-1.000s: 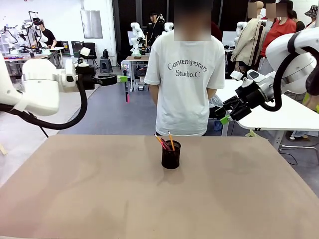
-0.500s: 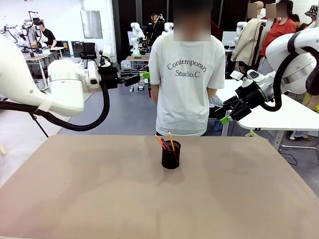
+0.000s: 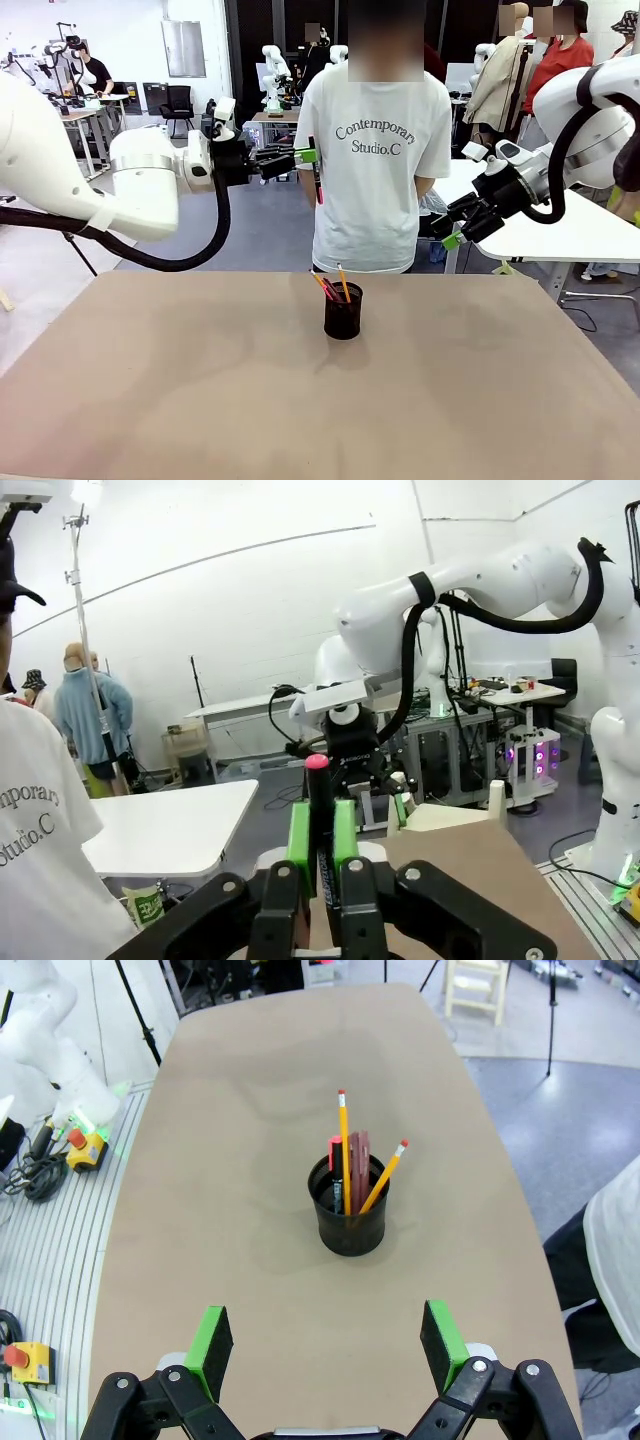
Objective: Place the pens into the pen holder.
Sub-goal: Pick up a writing instrument from the table and place it into the Pen holder.
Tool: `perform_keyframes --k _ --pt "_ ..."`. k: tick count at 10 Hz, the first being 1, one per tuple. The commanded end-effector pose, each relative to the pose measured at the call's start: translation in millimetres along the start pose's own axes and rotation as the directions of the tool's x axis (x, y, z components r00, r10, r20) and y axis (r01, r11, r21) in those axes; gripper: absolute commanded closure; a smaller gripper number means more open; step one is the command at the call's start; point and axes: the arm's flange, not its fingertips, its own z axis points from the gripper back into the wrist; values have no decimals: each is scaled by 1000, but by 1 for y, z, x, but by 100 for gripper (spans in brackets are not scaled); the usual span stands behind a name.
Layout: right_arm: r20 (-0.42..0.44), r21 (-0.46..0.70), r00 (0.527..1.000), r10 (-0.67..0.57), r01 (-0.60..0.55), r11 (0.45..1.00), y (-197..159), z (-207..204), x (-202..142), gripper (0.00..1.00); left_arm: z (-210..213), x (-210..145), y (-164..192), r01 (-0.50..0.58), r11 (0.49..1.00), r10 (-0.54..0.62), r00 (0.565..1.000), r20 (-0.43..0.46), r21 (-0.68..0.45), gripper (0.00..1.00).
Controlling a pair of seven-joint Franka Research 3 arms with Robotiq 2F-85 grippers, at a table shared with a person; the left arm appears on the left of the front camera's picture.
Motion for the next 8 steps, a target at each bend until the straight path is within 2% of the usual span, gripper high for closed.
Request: perform_keyframes --k 1,4,5,7,8 --pt "-1 -3 1000 2 -2 1000 1 0 2 0 2 4 2 14 1000 -14 1000 -18 28 100" --pt "-1 -3 1000 2 -2 1000 1 0 2 0 3 -1 3 2 1000 -2 1000 -13 21 100" --pt "-1 -3 1000 2 -2 1000 1 0 2 0 -9 -7 -3 17 999 -17 1000 -6 -49 100" --pt "-1 -3 1000 2 -2 1000 1 0 2 0 -35 -31 -12 34 992 -31 999 30 -120 100" --pt "-1 -3 1000 2 -2 1000 1 0 2 0 -46 -43 -19 55 987 -53 998 20 -150 100"
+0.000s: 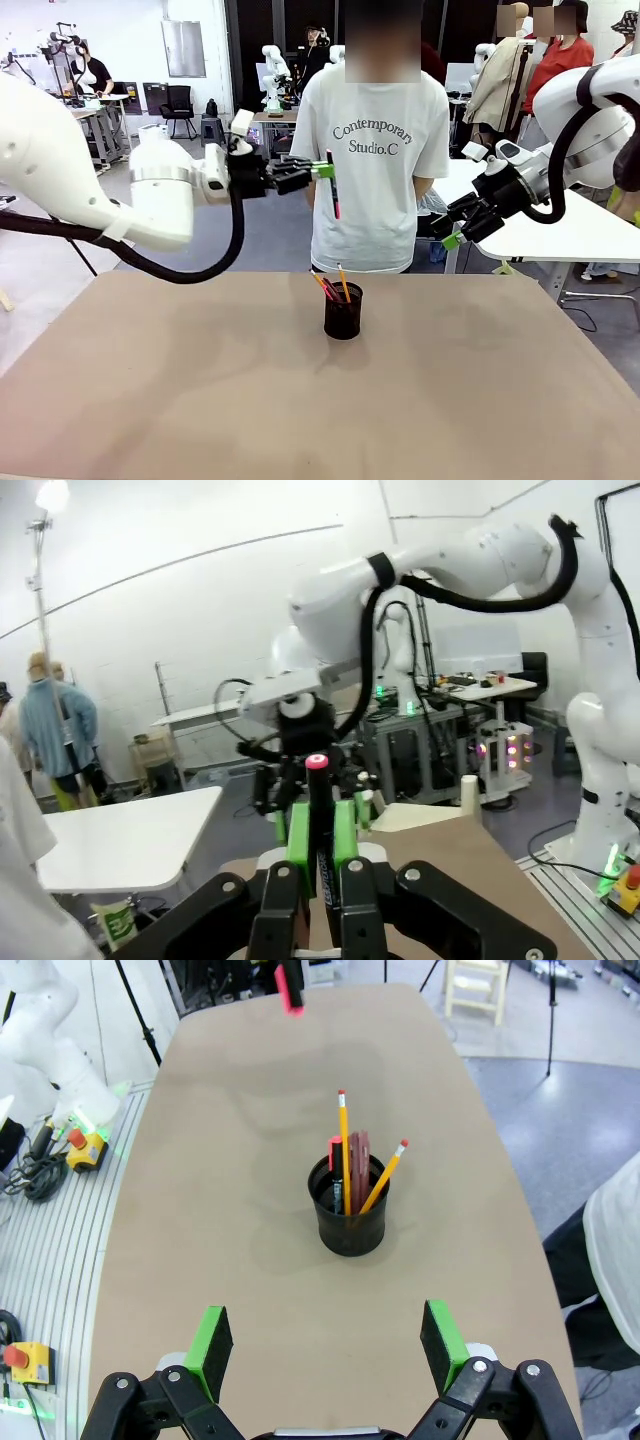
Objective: Place the pens into the pen holder.
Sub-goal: Pick up a writing instrument from the table and place it into the Pen holder.
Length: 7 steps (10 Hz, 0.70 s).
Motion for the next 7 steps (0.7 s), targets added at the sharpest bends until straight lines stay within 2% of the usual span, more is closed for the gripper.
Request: perform_keyframes --k 1,4,7 --pt "-1 -3 1000 2 -2 1000 1 0 2 0 -12 -21 -4 53 997 -55 998 -32 -63 100" --pt "-1 -3 1000 2 -2 1000 1 0 2 0 -24 -62 -15 3 994 -15 994 -110 -110 100" --pt "-1 -3 1000 2 -2 1000 1 0 2 0 -24 -90 -11 -44 995 28 984 -173 -89 100"
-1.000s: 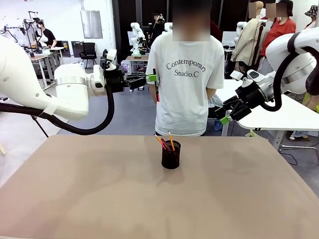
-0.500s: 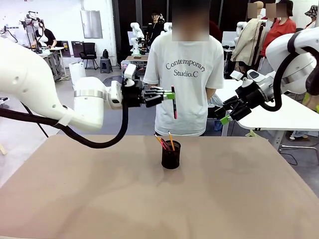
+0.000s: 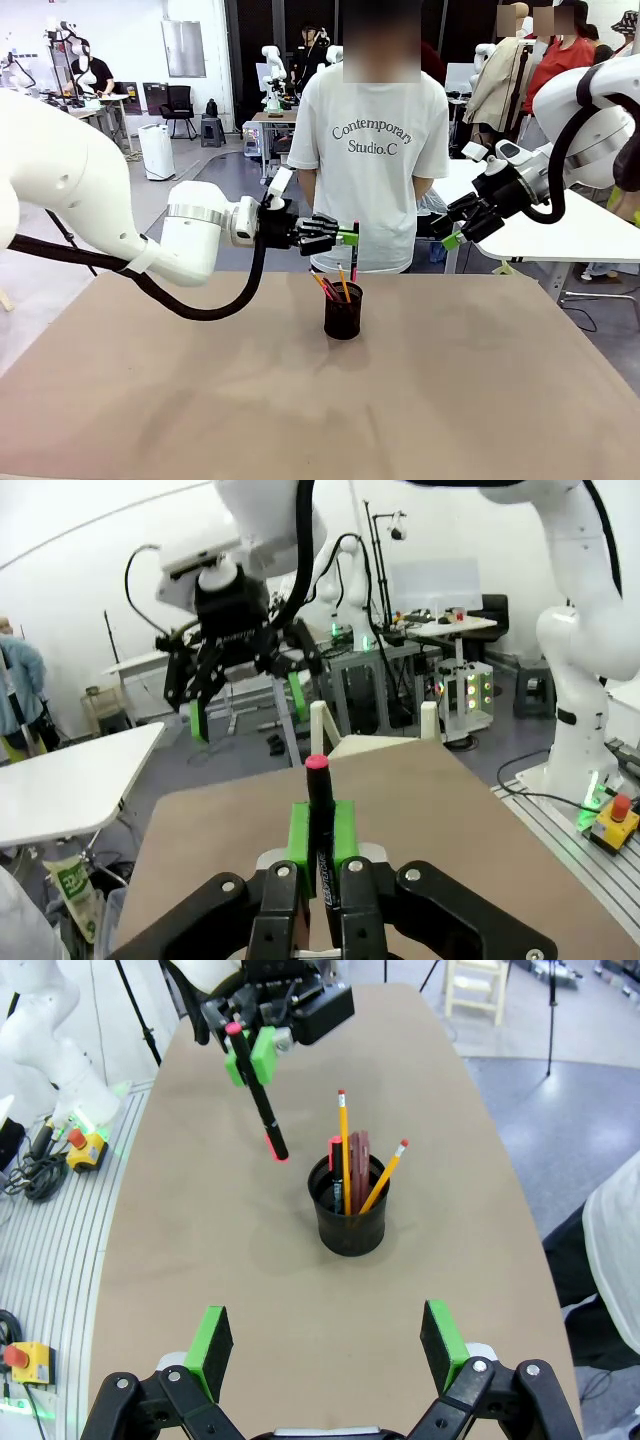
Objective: Place the pens into the pen holder.
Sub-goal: Pick up a writing instrument from the table and place it into the Pen holder.
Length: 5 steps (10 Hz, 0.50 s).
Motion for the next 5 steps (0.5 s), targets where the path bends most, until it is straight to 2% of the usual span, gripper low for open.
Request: perform_keyframes --k 1,3,5 --pt "-1 -3 1000 2 -2 1000 1 0 2 0 1 -1 8 -4 1000 4 1000 -28 8 100" --pt "-1 -3 1000 2 -2 1000 1 0 2 0 7 2 11 -16 999 17 1000 -11 51 100" --pt "-1 -3 1000 2 -2 1000 1 0 2 0 2 -9 5 -9 1000 9 1000 -17 17 100"
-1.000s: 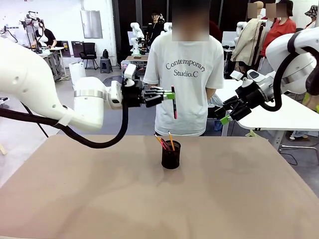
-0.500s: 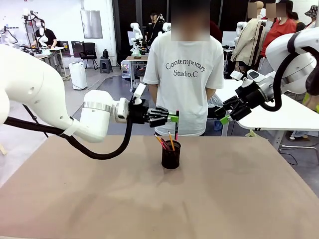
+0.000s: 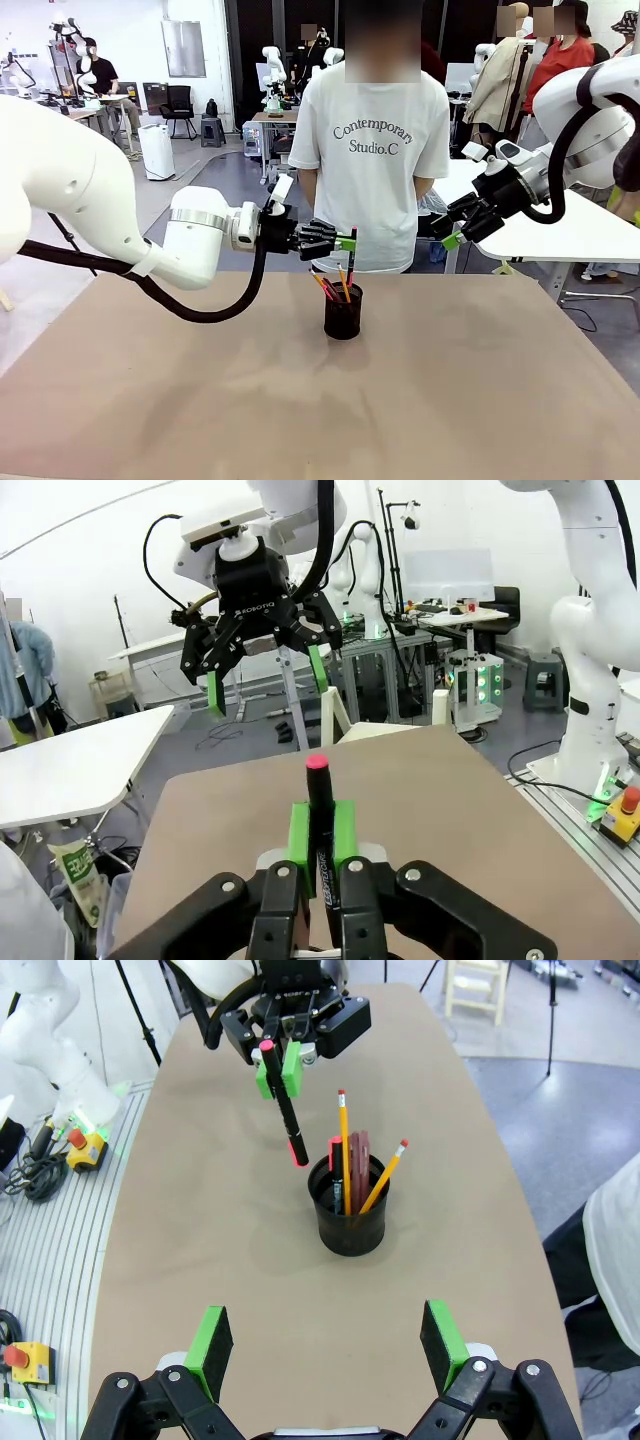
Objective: Place the pens into the pen holder.
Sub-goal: Pick up a writing instrument from the table and place it into the Pen holder.
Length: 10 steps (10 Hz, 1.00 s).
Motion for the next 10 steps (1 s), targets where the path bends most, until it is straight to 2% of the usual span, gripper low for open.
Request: perform_keyframes --k 1,3,8,10 --pt "-1 -3 1000 2 -2 1000 1 0 2 0 -1 1 -3 1 1000 -1 1000 3 -9 100" --pt "-1 -3 1000 2 -2 1000 1 0 2 0 -1 0 -1 -1 1000 1 1000 1 -2 100" --pt "-1 -3 1000 2 -2 1000 1 0 2 0 -3 -31 13 -1 1000 0 1000 30 25 100" --pt "-1 -3 1000 2 -2 1000 1 0 2 0 -6 -39 14 -10 1000 10 1000 15 29 100"
